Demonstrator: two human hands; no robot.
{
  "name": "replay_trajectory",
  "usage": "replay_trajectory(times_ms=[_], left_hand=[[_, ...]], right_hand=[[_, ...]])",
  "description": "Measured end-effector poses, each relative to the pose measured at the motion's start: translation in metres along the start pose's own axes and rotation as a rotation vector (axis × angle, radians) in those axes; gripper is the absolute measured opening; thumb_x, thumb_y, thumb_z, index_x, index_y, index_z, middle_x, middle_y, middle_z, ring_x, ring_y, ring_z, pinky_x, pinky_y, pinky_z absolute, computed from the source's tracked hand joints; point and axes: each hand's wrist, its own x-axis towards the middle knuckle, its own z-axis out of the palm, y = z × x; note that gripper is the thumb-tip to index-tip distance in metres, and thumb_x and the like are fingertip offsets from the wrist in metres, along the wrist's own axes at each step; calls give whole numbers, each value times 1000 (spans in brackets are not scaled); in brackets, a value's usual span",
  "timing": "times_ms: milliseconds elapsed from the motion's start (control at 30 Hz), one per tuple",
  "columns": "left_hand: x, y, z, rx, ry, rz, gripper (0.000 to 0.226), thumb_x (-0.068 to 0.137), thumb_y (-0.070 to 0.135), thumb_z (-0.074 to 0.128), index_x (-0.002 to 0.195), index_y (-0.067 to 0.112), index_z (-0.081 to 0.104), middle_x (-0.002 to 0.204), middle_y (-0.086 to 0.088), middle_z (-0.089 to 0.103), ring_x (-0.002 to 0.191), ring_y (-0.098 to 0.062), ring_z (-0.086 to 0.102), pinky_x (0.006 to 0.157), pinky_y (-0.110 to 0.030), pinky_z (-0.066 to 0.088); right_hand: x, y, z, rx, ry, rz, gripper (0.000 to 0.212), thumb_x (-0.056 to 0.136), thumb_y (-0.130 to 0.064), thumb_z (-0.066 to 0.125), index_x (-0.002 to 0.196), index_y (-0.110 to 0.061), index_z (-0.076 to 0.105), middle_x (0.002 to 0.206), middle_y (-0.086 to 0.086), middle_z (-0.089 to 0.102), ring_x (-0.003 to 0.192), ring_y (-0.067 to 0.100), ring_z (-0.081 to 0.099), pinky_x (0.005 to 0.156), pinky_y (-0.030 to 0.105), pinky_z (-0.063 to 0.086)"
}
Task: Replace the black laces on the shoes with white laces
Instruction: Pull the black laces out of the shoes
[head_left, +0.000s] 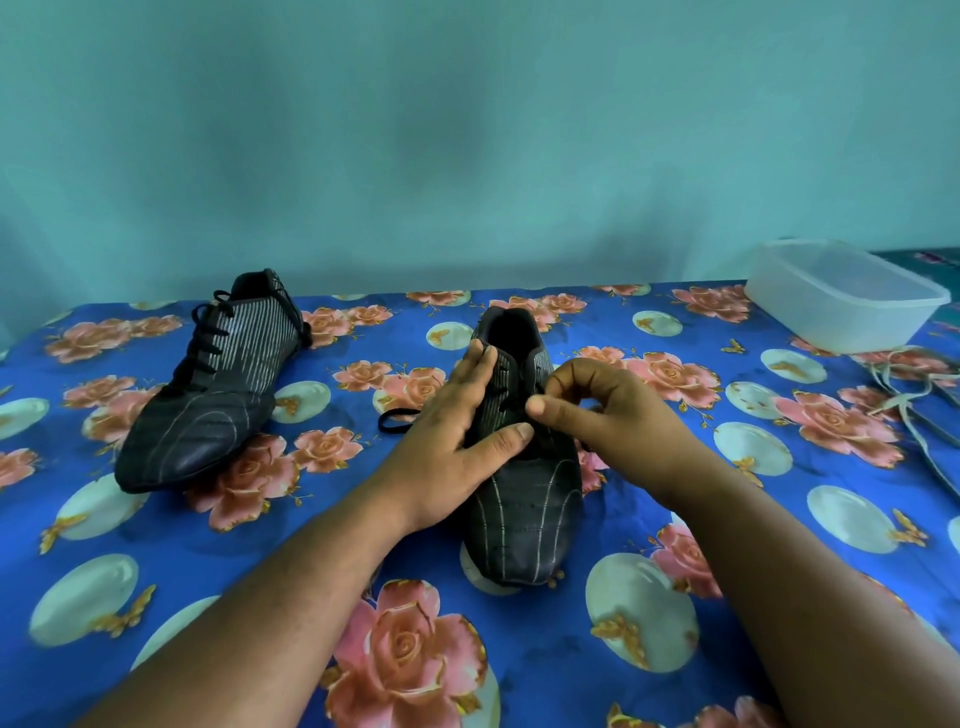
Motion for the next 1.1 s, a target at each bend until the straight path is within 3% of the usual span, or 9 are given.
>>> replay_trajectory(times_ms=[100,233,400,500,567,667,767,900,1100], left_hand=[[0,-1,0,1,2,4,90,80,71,52,155,49,8,167,27,-1,150,13,-6,129,-41,6],[0,0,0,9,8,3,95,78,71,51,159,42,11,167,24,-1,150,12,-5,129,-39,6],[0,2,0,15,6,-14,97,77,73,50,160,42,13,167,26,0,151,11,-5,129,-38,5],[0,2,-1,25,4,-15,97,77,73,50,161,41,12,167,26,-2,151,10,-5,129,-38,5],[0,2,-1,28,1,-13,97,77,73,50,161,42,11,167,26,-2,151,11,-6,129,-38,5],[-1,1,-1,21,-8,-24,96,78,74,50,160,44,10,166,28,-3,150,11,-7,129,-39,6],[0,1,-1,37,-6,-25,96,77,75,49,159,43,10,166,28,-3,150,12,-7,129,-38,5],[0,2,-1,48,-10,-26,93,82,70,53,160,41,10,166,27,-2,149,14,-7,129,-38,4],[-1,2,-2,33,-11,-17,96,80,72,51,160,42,10,166,27,-4,150,13,-8,129,-37,4]], right_hand=[[0,-2,3,-166,72,-83,10,85,-22,82,89,-16,76,76,-7,70,68,-5,57,69,7,42],[-1,-4,-3,-5,0,23,5,94,-13,72,91,-13,76,69,-15,67,59,-3,55,62,11,41],[0,-3,-5,271,-35,132,12,87,-23,58,83,-24,68,87,3,58,84,21,51,79,42,39],[-2,-5,-1,249,-34,74,26,93,-37,70,87,-13,63,79,-3,59,72,9,55,72,25,45],[-1,-2,0,-11,33,-34,28,84,-46,70,88,-18,68,78,-12,64,70,2,57,69,13,43],[3,5,0,-316,148,-229,10,85,-39,77,86,-30,74,82,-13,69,80,8,61,73,15,42],[1,0,-2,58,149,-116,13,92,-20,76,80,-20,73,77,-1,67,66,10,56,65,18,43],[1,-6,-8,401,164,-19,16,89,-22,63,73,-22,66,70,4,63,72,18,56,71,31,45],[0,-3,1,-43,75,11,27,86,-34,77,84,-9,69,60,-3,59,52,9,48,52,21,41]])
